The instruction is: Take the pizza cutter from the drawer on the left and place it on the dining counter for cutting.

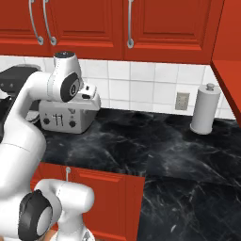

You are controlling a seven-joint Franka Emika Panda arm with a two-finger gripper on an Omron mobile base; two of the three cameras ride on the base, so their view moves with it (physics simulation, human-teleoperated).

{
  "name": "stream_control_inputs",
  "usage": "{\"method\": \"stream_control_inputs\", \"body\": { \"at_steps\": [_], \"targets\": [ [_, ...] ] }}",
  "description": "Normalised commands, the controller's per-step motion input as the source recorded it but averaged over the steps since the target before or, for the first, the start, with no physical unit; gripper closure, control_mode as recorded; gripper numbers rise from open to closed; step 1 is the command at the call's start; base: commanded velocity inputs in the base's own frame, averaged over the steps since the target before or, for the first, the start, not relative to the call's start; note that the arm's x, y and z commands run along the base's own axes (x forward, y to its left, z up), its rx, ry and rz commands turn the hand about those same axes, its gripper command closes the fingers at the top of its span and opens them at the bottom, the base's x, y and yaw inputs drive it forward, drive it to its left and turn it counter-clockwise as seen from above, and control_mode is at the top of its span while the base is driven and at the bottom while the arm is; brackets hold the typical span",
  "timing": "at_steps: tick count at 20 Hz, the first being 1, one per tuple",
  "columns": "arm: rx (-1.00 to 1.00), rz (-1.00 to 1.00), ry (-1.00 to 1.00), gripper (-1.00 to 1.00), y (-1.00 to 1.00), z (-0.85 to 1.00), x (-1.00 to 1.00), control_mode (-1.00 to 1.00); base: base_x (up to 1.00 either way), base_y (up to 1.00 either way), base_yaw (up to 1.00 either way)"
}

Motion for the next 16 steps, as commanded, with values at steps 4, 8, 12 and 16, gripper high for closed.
{"method": "stream_control_inputs", "body": {
  "at_steps": [4, 8, 12, 16],
  "targets": [
    [-0.02, 0.01, -0.02, -1.0, 0.17, 0.0, -0.26, -1.0, 0.0, 0.0, 0.0],
    [-0.14, 0.08, -0.02, -1.0, 0.83, 0.0, -0.85, -1.0, 0.0, 0.0, 0.0],
    [-0.2, 0.16, 0.0, -1.0, 1.0, -0.03, -0.89, -1.0, 0.0, 0.0, 0.0],
    [-0.24, 0.24, -0.06, -1.0, 1.0, -0.29, -0.48, -1.0, 0.0, 0.0, 0.0]
  ]
}}
